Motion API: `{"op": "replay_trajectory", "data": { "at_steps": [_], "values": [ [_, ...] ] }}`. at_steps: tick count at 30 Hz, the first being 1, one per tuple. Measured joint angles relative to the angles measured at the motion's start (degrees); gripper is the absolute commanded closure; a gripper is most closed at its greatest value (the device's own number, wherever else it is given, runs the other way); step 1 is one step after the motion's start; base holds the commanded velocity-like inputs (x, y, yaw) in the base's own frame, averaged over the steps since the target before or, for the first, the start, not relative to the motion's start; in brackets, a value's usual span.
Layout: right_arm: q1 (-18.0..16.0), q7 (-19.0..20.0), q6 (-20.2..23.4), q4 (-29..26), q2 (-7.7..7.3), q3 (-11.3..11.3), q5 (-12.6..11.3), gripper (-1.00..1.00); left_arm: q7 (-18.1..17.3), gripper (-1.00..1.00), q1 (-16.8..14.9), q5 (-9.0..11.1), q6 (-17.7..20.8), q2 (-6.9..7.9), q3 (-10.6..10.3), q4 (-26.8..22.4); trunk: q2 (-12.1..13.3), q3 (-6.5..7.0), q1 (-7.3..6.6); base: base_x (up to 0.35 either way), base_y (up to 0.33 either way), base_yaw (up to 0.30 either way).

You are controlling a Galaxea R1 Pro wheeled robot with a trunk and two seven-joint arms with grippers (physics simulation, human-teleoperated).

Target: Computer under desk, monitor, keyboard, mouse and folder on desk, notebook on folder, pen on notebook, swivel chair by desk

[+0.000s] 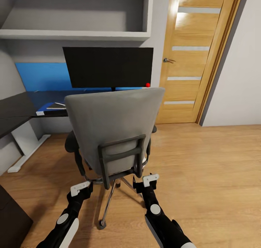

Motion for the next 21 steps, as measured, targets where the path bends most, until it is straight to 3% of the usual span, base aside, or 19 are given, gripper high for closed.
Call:
{"op": "replay_trajectory", "data": {
  "at_steps": [8,21],
  "values": [
    [0.0,0.0,0.0,0.0,0.00,0.0,0.0,-1.00,0.0,-1.00,0.0,0.0,0.0,0.01,0.0,0.0,0.0,0.00,0.01,-0.082,0.000,0.000],
    [0.0,0.0,0.0,1.9,0.00,-0.1,0.1,-1.00,0.0,-1.00,0.0,0.1,0.0,0.01,0.0,0.6,0.0,0.00,0.03,-0.297,0.000,0.000]
  ]
}}
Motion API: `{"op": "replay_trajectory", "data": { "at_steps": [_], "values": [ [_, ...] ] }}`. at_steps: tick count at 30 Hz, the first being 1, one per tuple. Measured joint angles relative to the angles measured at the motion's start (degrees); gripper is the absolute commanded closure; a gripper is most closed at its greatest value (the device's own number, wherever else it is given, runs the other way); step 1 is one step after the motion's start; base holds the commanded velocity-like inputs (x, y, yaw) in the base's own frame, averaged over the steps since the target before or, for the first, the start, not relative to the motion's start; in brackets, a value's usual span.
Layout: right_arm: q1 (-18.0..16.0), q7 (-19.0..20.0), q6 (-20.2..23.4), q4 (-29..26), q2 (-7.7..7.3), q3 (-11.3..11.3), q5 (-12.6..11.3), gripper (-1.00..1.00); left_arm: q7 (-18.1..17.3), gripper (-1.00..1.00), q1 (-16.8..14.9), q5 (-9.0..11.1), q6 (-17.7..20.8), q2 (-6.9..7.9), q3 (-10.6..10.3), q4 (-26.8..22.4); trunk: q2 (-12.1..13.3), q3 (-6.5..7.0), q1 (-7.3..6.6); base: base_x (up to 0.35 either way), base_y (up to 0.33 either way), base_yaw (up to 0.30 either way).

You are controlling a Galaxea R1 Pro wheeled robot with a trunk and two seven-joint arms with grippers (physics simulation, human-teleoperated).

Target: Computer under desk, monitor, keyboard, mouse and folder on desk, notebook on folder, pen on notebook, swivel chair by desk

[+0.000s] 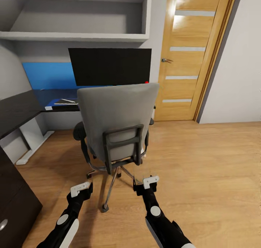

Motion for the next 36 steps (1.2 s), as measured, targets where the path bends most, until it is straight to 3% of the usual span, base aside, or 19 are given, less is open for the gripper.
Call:
{"op": "replay_trajectory", "data": {
  "at_steps": [8,16,20,26,36],
  "values": [
    [0.0,-0.4,-0.9,3.6,0.00,0.0,-0.1,-1.00,0.0,-1.00,0.0,0.0,-0.1,0.06,0.1,3.4,0.0,0.00,0.00,-0.320,-0.005,0.000],
    [0.1,-0.4,-2.2,8.4,0.00,-0.1,-0.3,-1.00,0.0,-1.00,0.0,0.0,-1.3,0.07,0.2,11.7,0.0,0.00,-0.01,-0.239,-0.077,0.000],
    [0.1,-0.3,-6.2,14.8,0.00,-0.4,-0.4,-1.00,-0.2,-1.00,0.0,0.1,-4.5,-0.17,0.1,16.6,0.0,0.00,-0.03,-0.056,-0.019,0.000],
    [0.1,-0.3,-9.9,21.3,0.00,-0.6,-0.8,-1.00,-0.2,-1.00,0.0,0.2,-6.1,-0.19,0.1,19.0,0.0,0.00,-0.03,-0.013,-0.005,0.000],
    [0.1,-0.2,-16.5,32.3,-0.01,-0.7,-2.1,-1.00,0.0,-1.00,0.0,0.3,-7.4,-0.86,0.1,26.5,4.0,1.79,-2.22,-0.001,0.000,0.000]
  ]
}}
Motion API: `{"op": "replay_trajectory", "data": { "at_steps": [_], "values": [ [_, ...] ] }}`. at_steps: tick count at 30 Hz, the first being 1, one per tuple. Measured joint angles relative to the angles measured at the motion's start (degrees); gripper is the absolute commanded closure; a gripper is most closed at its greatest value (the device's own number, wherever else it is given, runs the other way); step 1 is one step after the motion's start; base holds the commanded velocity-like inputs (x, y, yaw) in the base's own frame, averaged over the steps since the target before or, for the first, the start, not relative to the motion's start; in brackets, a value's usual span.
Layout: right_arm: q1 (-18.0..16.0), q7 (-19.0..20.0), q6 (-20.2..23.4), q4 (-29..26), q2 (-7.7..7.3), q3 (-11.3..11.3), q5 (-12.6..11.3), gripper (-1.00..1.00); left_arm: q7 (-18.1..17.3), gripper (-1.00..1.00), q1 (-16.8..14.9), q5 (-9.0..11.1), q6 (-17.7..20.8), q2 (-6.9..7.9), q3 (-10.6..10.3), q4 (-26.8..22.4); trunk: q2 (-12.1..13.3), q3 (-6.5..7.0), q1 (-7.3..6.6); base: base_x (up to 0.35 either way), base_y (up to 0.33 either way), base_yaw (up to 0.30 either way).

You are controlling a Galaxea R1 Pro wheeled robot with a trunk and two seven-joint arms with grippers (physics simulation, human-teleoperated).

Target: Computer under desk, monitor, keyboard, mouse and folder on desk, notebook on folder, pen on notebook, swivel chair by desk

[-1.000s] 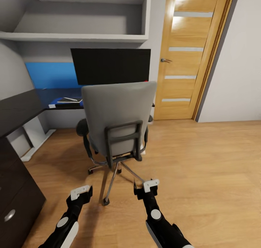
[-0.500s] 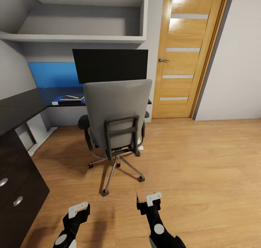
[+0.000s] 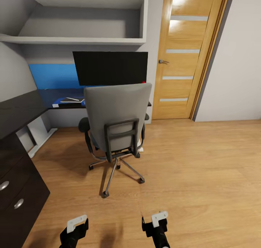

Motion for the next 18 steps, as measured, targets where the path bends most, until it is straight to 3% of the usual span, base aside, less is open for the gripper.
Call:
{"op": "replay_trajectory", "data": {
  "at_steps": [8,10,11,18],
  "values": [
    [0.0,0.1,-2.3,3.0,-0.48,-0.2,-0.8,-1.00,0.0,-1.00,0.0,0.2,-0.3,-0.23,0.0,4.5,3.2,1.44,-1.76,0.000,0.000,0.000],
    [0.0,0.1,-2.4,3.2,-1.18,-0.3,-3.0,-1.00,0.0,-1.00,0.0,0.3,-0.3,-0.19,0.0,6.0,4.0,1.80,-2.20,0.000,0.000,0.000],
    [0.1,-0.1,-2.4,3.3,-1.85,-0.4,-8.4,-1.00,-0.2,-1.00,0.0,0.3,-1.3,-0.87,0.1,10.1,4.0,1.79,-2.20,0.000,0.000,0.000],
    [0.1,-0.1,-3.6,3.5,-1.98,-0.2,-9.9,-1.00,0.2,-1.00,0.0,0.2,-5.8,-1.41,0.2,10.8,5.2,2.34,-2.86,0.000,0.000,0.000]
  ]
}}
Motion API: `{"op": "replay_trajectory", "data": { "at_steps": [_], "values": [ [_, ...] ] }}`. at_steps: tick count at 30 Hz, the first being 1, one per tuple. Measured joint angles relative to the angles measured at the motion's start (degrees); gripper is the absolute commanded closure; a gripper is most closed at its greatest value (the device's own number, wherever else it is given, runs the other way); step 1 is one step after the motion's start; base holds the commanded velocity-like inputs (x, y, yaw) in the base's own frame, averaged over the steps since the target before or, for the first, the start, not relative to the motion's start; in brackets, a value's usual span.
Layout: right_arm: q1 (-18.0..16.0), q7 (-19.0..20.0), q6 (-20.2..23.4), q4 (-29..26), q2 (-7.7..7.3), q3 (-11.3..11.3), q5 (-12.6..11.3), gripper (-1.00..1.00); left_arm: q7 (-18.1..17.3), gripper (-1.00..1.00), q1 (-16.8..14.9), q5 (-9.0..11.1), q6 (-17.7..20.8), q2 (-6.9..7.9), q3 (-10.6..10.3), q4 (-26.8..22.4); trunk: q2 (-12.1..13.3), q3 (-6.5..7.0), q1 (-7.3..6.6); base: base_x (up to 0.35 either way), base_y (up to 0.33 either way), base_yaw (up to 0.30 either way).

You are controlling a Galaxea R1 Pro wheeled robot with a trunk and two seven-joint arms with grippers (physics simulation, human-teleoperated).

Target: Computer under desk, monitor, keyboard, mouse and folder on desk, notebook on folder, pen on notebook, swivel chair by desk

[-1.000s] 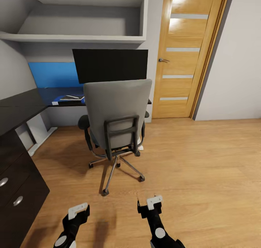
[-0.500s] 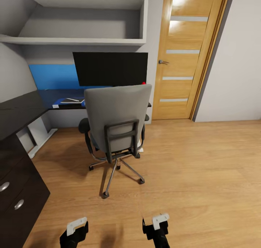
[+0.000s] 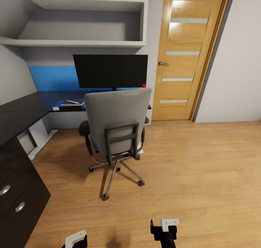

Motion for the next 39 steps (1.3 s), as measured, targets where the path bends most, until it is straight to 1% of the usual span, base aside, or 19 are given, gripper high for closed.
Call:
{"op": "replay_trajectory", "data": {
  "at_steps": [2,5,9,13,17,22,31,37,39],
  "values": [
    [0.0,0.0,-1.2,0.7,-0.03,0.0,-1.2,-1.00,0.1,-1.00,0.0,0.0,-0.7,-0.06,0.0,0.1,0.8,0.36,-0.44,0.000,0.000,0.000],
    [0.0,0.1,-2.9,1.6,-0.03,0.0,-3.6,-1.00,0.2,-1.00,0.0,0.1,-1.4,-0.35,0.0,0.2,2.0,0.90,-1.10,0.000,0.000,0.000],
    [0.0,0.1,-3.3,1.8,0.00,0.1,-4.3,-1.00,0.2,-1.00,0.0,0.1,-1.5,-0.47,0.1,0.2,3.6,1.62,-1.97,-0.015,0.000,0.000],
    [0.0,0.1,-3.5,1.9,-0.05,0.1,-4.5,-1.00,0.2,-1.00,0.0,0.1,-1.6,-0.55,0.0,0.4,5.2,2.33,-2.84,-0.149,0.000,0.000],
    [0.0,0.1,-3.5,2.0,-0.06,0.1,-4.7,-1.00,0.2,-1.00,0.0,-0.1,-1.6,-1.12,0.0,1.6,6.8,3.05,-3.71,-0.264,0.000,0.000],
    [0.0,0.1,-3.5,2.3,0.08,0.1,-4.7,-1.00,0.2,-1.00,0.0,-0.2,-1.6,-1.62,0.0,2.1,8.8,3.95,-4.80,-0.302,0.000,0.000],
    [0.0,0.1,-3.5,2.9,0.37,0.3,-4.7,-1.00,0.1,-1.00,0.0,-0.3,-1.3,-1.98,-0.1,2.5,12.4,5.56,-6.78,-0.323,0.000,0.000],
    [0.0,0.1,-3.5,3.0,0.29,0.2,-4.7,-1.00,0.1,-1.00,0.0,-0.3,-1.3,-2.39,-0.1,2.6,14.8,6.64,-8.09,-0.331,0.000,0.000],
    [0.0,0.1,-3.5,3.0,0.22,0.2,-4.7,-1.00,0.1,-1.00,0.0,-0.3,-1.3,-2.36,-0.1,3.4,15.6,7.00,-8.53,-0.334,0.000,0.000]
  ]
}}
